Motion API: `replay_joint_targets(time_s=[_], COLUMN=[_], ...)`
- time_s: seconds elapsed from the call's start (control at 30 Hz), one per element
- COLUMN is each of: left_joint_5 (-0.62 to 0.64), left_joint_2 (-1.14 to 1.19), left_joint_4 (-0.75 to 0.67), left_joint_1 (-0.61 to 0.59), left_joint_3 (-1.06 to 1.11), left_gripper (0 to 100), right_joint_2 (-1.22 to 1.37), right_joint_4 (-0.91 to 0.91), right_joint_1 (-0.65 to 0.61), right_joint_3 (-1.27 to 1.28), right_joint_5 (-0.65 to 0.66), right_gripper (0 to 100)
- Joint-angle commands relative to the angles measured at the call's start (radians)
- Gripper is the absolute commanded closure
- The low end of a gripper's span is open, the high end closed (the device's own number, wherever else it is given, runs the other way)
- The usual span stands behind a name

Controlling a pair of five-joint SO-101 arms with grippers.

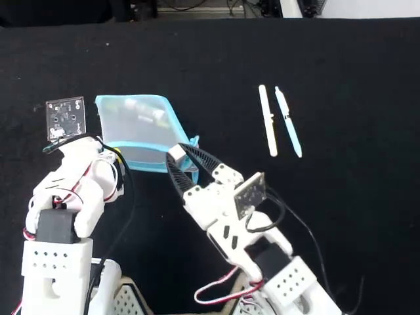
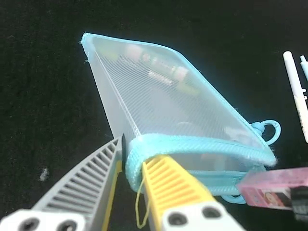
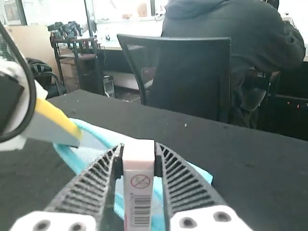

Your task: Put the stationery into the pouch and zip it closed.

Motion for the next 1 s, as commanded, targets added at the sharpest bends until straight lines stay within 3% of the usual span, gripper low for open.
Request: replay_joint_targets(time_s=[0.0,0.2,0.33,0.47,0.7,0.97], left_joint_5=[0.003,0.003,0.003,0.003,0.003,0.003], left_joint_2=[-0.014,-0.014,-0.014,-0.014,-0.014,-0.014], left_joint_4=[0.000,0.000,0.000,0.000,-0.002,0.000], left_joint_1=[-0.008,-0.008,-0.005,-0.002,-0.001,-0.002], left_joint_3=[-0.013,-0.013,-0.015,-0.015,-0.015,-0.015], left_gripper=[97,97,97,97,97,97], right_joint_2=[-0.113,-0.285,-0.323,-0.269,-0.007,0.479], right_joint_4=[0.150,0.215,0.124,-0.037,-0.292,-0.470], right_joint_1=[0.012,-0.015,-0.112,-0.126,-0.126,-0.084], right_joint_3=[0.001,-0.004,0.001,0.002,-0.045,-0.251], right_joint_5=[0.002,0.072,0.117,0.129,0.138,0.138], right_gripper=[98.7,98.7,98.7,98.7,98.7,98.7])
